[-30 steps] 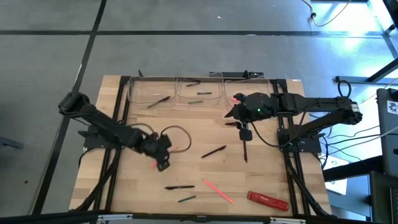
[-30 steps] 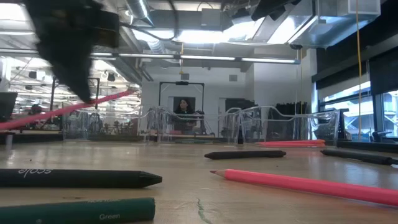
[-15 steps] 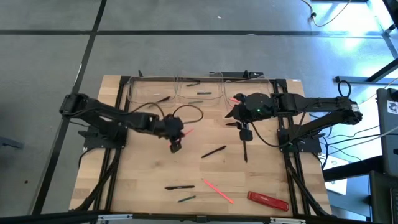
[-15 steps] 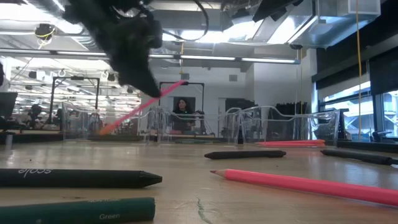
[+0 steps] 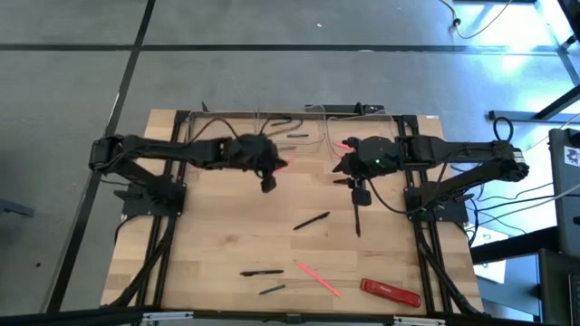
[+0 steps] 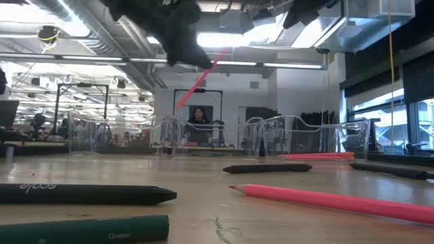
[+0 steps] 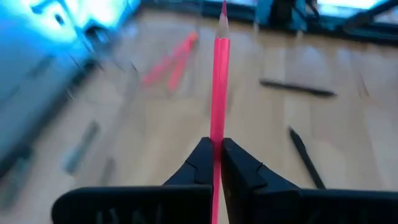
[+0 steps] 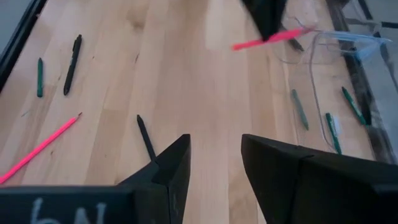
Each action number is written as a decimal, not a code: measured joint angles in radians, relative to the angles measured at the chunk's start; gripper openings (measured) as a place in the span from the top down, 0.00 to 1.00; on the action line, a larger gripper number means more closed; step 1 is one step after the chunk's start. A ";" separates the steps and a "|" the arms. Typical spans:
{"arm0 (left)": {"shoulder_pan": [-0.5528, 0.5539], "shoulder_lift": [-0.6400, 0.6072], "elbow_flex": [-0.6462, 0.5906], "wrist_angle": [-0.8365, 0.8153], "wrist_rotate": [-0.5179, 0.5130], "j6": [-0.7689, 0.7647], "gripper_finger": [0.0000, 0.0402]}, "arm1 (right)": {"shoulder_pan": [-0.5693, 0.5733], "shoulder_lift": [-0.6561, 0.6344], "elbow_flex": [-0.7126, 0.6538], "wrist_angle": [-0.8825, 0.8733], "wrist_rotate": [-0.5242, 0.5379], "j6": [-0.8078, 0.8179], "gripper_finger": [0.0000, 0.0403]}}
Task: Sort crayons/erasers/pens/pencils in bins
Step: Put the pink pencil into the right transparent bin
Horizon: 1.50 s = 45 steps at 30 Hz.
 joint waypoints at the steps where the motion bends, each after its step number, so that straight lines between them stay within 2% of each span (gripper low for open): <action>1: 0.012 0.002 0.018 -0.001 0.000 0.023 0.99 | 0.000 -0.005 0.000 -0.007 0.010 0.011 0.64; 9: 0.076 0.085 0.168 -0.006 0.004 0.151 0.99 | 0.000 -0.048 0.001 -0.050 0.121 0.089 0.64; 14: 0.071 0.144 0.257 -0.003 0.056 0.208 0.99 | 0.000 -0.039 0.000 -0.041 0.198 0.100 0.64; 19: 0.053 0.151 0.313 -0.002 0.055 0.250 0.99 | -0.003 -0.019 0.000 -0.024 0.223 0.109 0.64; 25: 0.037 0.149 0.355 -0.005 0.054 0.251 1.00 | -0.054 -0.007 0.000 0.073 0.325 0.272 0.64; 28: 0.036 0.149 0.356 -0.009 0.052 0.251 0.99 | -0.090 -0.007 0.000 0.162 0.312 0.347 0.64; 34: 0.036 0.149 0.356 -0.009 0.052 0.249 0.99 | -0.118 -0.003 0.000 0.268 0.169 0.253 0.64; 45: 0.036 0.149 0.355 -0.006 0.052 0.249 0.98 | -0.119 0.006 0.000 0.324 0.165 0.170 0.64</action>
